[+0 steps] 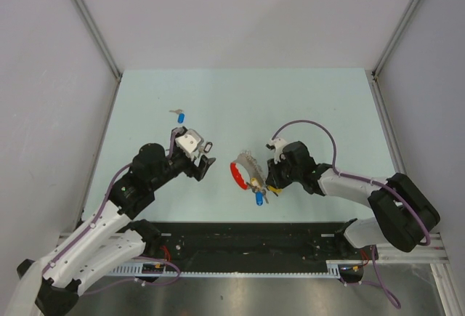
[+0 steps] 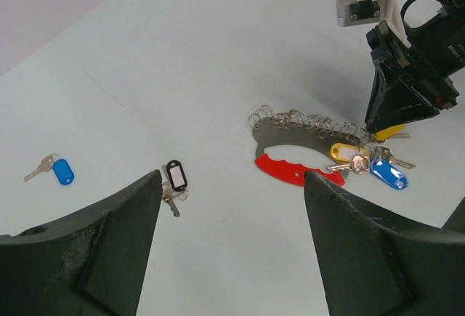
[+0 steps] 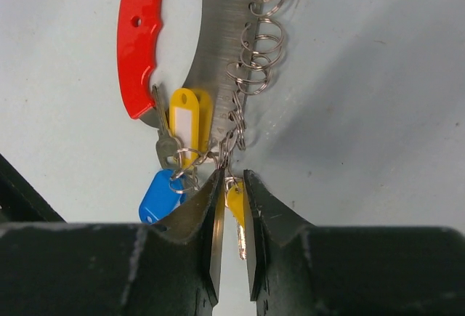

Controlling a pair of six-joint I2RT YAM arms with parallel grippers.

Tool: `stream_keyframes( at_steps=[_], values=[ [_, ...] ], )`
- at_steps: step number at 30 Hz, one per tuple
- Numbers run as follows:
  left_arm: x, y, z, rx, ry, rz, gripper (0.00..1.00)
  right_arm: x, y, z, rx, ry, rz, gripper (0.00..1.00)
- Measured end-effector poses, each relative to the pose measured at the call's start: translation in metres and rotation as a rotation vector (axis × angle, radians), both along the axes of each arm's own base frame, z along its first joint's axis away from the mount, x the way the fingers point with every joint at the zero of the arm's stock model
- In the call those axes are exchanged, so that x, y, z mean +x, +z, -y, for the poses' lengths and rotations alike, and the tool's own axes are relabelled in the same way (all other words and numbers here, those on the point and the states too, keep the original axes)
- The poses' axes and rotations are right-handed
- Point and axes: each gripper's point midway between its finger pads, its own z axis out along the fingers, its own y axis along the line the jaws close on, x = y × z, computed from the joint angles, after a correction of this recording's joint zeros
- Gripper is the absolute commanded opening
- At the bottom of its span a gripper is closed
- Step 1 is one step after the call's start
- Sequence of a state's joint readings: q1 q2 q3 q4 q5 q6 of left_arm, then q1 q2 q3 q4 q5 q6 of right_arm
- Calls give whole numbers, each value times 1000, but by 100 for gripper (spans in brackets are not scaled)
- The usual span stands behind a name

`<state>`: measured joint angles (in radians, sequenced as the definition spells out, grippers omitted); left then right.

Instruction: Put the keys on the keyring

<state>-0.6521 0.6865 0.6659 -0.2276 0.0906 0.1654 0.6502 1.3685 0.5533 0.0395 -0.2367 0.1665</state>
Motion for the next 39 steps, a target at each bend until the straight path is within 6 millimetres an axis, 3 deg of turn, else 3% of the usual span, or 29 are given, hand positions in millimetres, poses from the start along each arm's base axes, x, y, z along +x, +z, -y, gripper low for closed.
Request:
stream_keyframes(
  at_steps=[17,21,27,32,39],
  values=[
    [-1,-1,2,0,-13,-6,83,-9,-11,2,-1,3,-43,15],
    [-1,-2,3,1,-17,-9,83,-9,-11,1,-2,4,-43,0],
    [-2,-3,4,0,-25,-10,83,-9,-10,1,0,9,-34,0],
    [-5,-6,6,0,-44,-19,84,-9,0,3,-6,37,6,0],
    [-8,-4,15,-21,-91,-11,83,6,39,-5,2,86,120,0]
  ],
)
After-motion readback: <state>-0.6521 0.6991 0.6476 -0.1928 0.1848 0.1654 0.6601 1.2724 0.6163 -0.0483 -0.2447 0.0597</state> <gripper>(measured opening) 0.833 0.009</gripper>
